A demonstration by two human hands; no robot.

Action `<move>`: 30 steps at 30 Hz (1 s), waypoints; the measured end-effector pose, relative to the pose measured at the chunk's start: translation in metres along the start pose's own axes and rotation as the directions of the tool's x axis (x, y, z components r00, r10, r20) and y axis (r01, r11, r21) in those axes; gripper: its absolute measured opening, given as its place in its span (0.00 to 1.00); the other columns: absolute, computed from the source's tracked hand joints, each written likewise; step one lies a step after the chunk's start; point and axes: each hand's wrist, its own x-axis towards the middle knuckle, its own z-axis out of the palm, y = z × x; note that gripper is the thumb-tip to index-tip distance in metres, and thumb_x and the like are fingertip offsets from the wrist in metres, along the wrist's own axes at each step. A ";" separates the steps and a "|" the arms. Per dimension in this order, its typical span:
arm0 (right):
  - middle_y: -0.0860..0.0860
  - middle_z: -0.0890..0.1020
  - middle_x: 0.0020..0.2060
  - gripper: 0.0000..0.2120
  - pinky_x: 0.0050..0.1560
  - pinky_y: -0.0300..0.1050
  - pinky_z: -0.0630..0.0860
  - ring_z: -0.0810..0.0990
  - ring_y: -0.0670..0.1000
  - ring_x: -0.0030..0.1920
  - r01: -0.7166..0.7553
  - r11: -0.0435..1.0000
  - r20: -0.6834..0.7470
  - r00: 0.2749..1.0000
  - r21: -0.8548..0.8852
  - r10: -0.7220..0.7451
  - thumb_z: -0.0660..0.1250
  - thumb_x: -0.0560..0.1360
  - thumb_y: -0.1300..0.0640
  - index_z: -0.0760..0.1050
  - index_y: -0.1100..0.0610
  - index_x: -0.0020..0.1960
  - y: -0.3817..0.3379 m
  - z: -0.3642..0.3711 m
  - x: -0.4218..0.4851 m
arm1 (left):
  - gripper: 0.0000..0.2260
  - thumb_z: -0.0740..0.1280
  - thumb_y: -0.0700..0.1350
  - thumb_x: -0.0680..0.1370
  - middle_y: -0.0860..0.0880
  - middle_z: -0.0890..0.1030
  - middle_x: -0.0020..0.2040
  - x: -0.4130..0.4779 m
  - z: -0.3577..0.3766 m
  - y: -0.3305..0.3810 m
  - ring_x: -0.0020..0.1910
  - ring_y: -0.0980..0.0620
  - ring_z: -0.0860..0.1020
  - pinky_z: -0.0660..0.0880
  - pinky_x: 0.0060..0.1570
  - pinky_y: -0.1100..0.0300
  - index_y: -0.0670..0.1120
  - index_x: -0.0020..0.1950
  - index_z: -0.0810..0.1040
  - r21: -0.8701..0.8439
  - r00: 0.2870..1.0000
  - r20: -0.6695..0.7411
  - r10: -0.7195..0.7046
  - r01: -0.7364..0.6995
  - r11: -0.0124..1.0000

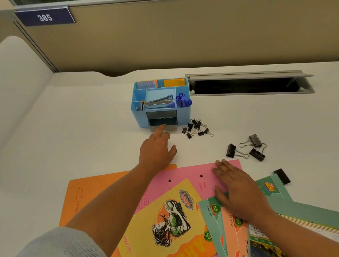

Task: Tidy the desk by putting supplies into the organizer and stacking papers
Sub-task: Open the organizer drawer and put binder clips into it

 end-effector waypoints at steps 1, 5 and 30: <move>0.48 0.66 0.74 0.30 0.72 0.46 0.56 0.60 0.45 0.74 -0.003 1.000 0.001 1.000 0.002 0.003 0.53 0.77 0.38 0.66 0.51 0.74 0.000 0.000 0.000 | 0.17 0.64 0.57 0.78 0.52 0.58 0.78 -0.004 0.001 0.000 0.66 0.48 0.72 0.74 0.58 0.52 0.49 0.62 0.74 -0.008 1.000 0.004 -0.007 0.007 1.000; 0.48 0.67 0.73 0.29 0.72 0.47 0.57 0.62 0.46 0.74 0.003 1.000 0.001 1.000 -0.005 -0.003 0.54 0.77 0.39 0.67 0.52 0.74 -0.001 0.000 0.000 | 0.17 0.64 0.57 0.78 0.52 0.57 0.79 -0.019 0.005 0.003 0.67 0.50 0.71 0.74 0.59 0.54 0.50 0.63 0.74 -0.028 1.000 0.009 -0.027 0.027 0.999; 0.43 0.60 0.75 0.30 0.73 0.43 0.53 0.56 0.43 0.75 -0.039 0.993 0.070 0.997 0.112 0.032 0.54 0.76 0.37 0.64 0.47 0.75 0.002 -0.008 0.002 | 0.18 0.65 0.56 0.77 0.48 0.74 0.69 -0.053 0.019 -0.017 0.63 0.47 0.74 0.71 0.61 0.49 0.46 0.61 0.77 -0.035 0.975 -0.195 -0.105 0.100 0.994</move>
